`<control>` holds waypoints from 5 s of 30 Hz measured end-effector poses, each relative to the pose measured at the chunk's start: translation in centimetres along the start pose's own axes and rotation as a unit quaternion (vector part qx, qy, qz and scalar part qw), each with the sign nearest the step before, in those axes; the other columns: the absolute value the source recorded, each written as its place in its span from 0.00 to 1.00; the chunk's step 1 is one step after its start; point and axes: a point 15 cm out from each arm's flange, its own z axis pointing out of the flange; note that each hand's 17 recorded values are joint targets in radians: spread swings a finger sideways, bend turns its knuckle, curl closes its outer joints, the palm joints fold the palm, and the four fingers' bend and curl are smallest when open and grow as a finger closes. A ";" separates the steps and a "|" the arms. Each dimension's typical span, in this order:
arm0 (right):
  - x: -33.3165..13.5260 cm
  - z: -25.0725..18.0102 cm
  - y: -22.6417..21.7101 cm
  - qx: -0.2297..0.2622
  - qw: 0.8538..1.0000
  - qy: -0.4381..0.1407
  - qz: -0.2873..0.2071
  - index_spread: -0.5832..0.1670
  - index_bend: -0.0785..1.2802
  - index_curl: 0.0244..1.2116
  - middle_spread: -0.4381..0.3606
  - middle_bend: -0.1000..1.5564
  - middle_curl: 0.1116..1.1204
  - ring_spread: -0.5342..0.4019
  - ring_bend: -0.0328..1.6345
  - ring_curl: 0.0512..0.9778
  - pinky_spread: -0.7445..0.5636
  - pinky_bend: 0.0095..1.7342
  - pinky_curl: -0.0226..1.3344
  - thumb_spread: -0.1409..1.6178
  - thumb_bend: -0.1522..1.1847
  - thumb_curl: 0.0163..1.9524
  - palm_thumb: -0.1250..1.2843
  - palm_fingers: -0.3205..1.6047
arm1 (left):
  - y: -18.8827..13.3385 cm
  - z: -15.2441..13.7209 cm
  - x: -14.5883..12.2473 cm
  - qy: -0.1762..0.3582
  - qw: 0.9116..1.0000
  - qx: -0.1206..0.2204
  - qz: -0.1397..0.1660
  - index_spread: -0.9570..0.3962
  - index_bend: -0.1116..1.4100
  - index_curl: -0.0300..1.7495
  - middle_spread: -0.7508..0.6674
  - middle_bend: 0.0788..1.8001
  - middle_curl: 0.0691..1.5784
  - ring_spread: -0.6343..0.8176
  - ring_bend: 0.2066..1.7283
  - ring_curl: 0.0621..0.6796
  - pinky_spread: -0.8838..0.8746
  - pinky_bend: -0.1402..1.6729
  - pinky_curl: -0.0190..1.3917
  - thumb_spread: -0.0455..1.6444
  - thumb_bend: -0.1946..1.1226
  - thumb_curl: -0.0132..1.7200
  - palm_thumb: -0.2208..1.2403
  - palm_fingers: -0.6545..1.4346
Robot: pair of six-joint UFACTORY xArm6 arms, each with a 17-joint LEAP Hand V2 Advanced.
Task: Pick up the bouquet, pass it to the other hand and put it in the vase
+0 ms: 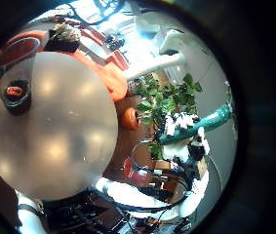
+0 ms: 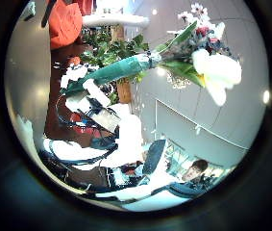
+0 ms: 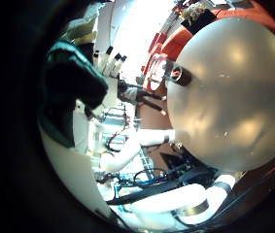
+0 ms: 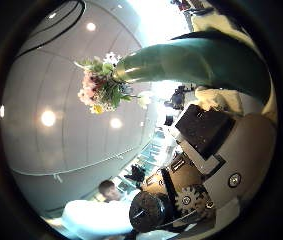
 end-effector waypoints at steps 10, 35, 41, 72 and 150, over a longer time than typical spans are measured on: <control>2.5 5.2 -1.0 -0.054 0.998 0.018 0.009 0.48 0.94 0.75 0.40 0.90 0.68 0.35 0.88 0.76 0.43 0.70 0.74 0.55 0.18 0.73 0.87 0.75 | 0.4 1.3 1.9 0.042 0.999 -0.025 0.014 0.82 0.16 0.19 0.74 0.15 0.24 0.73 0.38 0.10 0.74 0.30 0.26 0.55 0.13 0.20 0.30 0.43; 10.3 3.2 -3.7 0.004 0.988 0.140 0.058 0.42 0.75 0.70 0.37 0.80 0.63 0.34 0.81 0.71 0.34 0.64 0.69 0.61 0.08 0.57 0.69 0.61 | -0.1 1.6 4.3 0.074 0.994 -0.079 -0.013 0.33 0.60 0.42 0.21 0.63 0.51 0.16 0.84 0.66 0.22 0.77 0.50 0.59 0.30 0.36 0.81 0.85; 11.3 0.3 -3.9 0.042 0.986 0.145 0.075 0.34 0.50 0.62 0.36 0.70 0.58 0.32 0.79 0.64 0.26 0.60 0.63 0.63 0.09 0.48 0.68 0.44 | -2.4 -1.3 6.8 0.038 0.998 -0.025 0.037 0.27 0.63 0.49 0.20 0.66 0.54 0.17 0.88 0.73 0.21 0.79 0.55 0.61 0.29 0.40 0.83 0.82; 13.3 -0.9 -4.2 0.056 0.982 0.162 0.084 0.28 0.23 0.34 0.52 0.33 0.28 0.56 0.50 0.32 0.88 0.34 0.39 0.63 0.10 0.31 0.67 0.28 | -10.1 -17.7 2.2 -0.075 0.962 0.250 0.075 0.18 0.53 0.70 0.19 0.67 0.56 0.18 0.89 0.79 0.17 0.74 0.69 0.65 0.23 0.51 0.86 0.81; 16.0 -0.8 -3.5 0.031 0.979 0.172 0.104 0.30 0.27 0.37 0.48 0.22 0.27 0.43 0.44 0.21 0.89 0.20 0.17 0.63 0.10 0.28 0.68 0.45 | -11.9 -17.6 -9.9 -0.086 0.985 0.149 -0.001 0.81 0.13 0.22 0.94 0.05 0.17 0.87 0.21 0.17 0.86 0.18 0.32 0.47 0.12 0.22 0.18 0.22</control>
